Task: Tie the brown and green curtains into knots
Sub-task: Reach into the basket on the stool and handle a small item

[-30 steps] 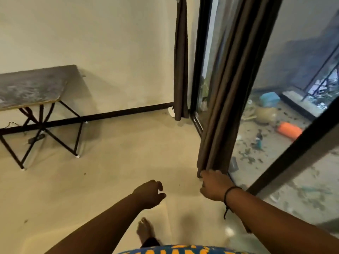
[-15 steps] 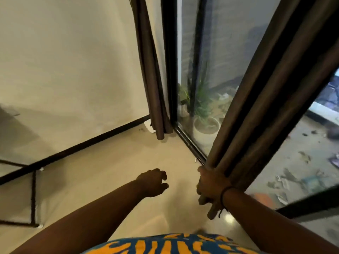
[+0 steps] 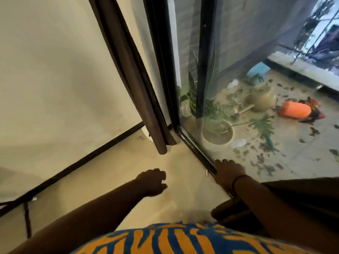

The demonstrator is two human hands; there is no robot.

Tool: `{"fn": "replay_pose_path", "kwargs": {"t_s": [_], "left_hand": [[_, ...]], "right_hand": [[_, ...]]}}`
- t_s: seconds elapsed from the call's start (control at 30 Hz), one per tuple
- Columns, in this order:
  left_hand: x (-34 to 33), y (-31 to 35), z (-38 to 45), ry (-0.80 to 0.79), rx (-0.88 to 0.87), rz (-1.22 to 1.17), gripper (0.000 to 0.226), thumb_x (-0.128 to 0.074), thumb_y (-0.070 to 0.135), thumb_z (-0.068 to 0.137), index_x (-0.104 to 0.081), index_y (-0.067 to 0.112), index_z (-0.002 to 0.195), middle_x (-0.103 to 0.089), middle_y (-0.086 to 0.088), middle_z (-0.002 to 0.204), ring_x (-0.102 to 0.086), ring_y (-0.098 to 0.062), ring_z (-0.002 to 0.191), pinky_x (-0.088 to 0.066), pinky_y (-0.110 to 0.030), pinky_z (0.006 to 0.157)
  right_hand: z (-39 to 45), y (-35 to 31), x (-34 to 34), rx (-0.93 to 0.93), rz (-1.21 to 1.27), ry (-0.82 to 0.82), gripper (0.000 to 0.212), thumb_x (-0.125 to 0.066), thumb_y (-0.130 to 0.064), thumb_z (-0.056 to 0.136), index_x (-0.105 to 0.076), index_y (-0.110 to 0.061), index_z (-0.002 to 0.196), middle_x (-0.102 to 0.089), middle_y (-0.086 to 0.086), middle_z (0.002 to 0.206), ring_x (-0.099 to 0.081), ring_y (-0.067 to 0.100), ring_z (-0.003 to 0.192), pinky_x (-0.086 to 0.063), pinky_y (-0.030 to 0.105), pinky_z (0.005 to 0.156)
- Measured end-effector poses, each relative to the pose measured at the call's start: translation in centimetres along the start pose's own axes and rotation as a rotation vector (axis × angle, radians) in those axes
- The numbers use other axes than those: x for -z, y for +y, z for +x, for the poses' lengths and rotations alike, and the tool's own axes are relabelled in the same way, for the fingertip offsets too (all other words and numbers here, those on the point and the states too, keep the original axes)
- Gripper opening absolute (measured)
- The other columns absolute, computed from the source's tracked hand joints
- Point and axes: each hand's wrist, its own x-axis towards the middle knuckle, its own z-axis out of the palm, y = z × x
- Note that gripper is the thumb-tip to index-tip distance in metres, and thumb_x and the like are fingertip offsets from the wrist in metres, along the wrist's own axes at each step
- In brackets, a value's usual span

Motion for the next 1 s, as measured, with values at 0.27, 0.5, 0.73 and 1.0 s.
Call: {"fn": "replay_pose_path", "kwargs": {"t_s": [0.27, 0.5, 0.73, 1.0], "left_hand": [[5.4, -3.8, 13.3, -0.140, -0.186, 0.040, 0.041, -0.049, 0.043, 0.093, -0.049, 0.019, 0.127, -0.049, -0.006, 0.132, -0.048, -0.025, 0.120, -0.040, -0.033, 0.098], [10.4, -8.1, 23.6, -0.299, -0.425, 0.234, 0.044, -0.049, 0.039, 0.095, -0.047, 0.012, 0.129, -0.047, -0.013, 0.133, -0.049, -0.029, 0.117, -0.041, -0.033, 0.091], [12.7, -7.7, 32.5, -0.343, -0.488, 0.245, 0.034, -0.050, 0.035, 0.093, -0.053, 0.010, 0.116, -0.056, -0.012, 0.123, -0.055, -0.030, 0.105, -0.048, -0.034, 0.087], [7.4, -9.0, 39.5, -0.295, -0.545, 0.515, 0.038, -0.046, 0.035, 0.092, -0.049, 0.014, 0.124, -0.052, -0.010, 0.125, -0.052, -0.030, 0.108, -0.046, -0.038, 0.088]], "right_hand": [[5.6, 3.9, 2.5, -0.321, 0.138, -0.123, 0.044, -0.048, -0.040, 0.089, -0.045, -0.020, 0.128, -0.054, 0.006, 0.129, -0.051, 0.026, 0.117, -0.045, 0.036, 0.096], [10.4, 1.5, -1.5, -0.487, 0.417, -0.149, 0.037, -0.047, -0.055, 0.087, -0.059, -0.025, 0.106, -0.063, 0.005, 0.109, -0.062, 0.024, 0.098, -0.049, 0.030, 0.085], [13.5, -6.0, -5.0, -0.560, 0.630, -0.289, 0.041, -0.055, -0.043, 0.089, -0.062, -0.013, 0.116, -0.061, 0.007, 0.122, -0.055, 0.025, 0.113, -0.045, 0.036, 0.097], [22.1, -8.3, -10.8, -0.653, 0.736, -0.257, 0.027, -0.053, -0.030, 0.091, -0.060, -0.016, 0.113, -0.063, 0.010, 0.117, -0.057, 0.028, 0.107, -0.047, 0.033, 0.086]]}}
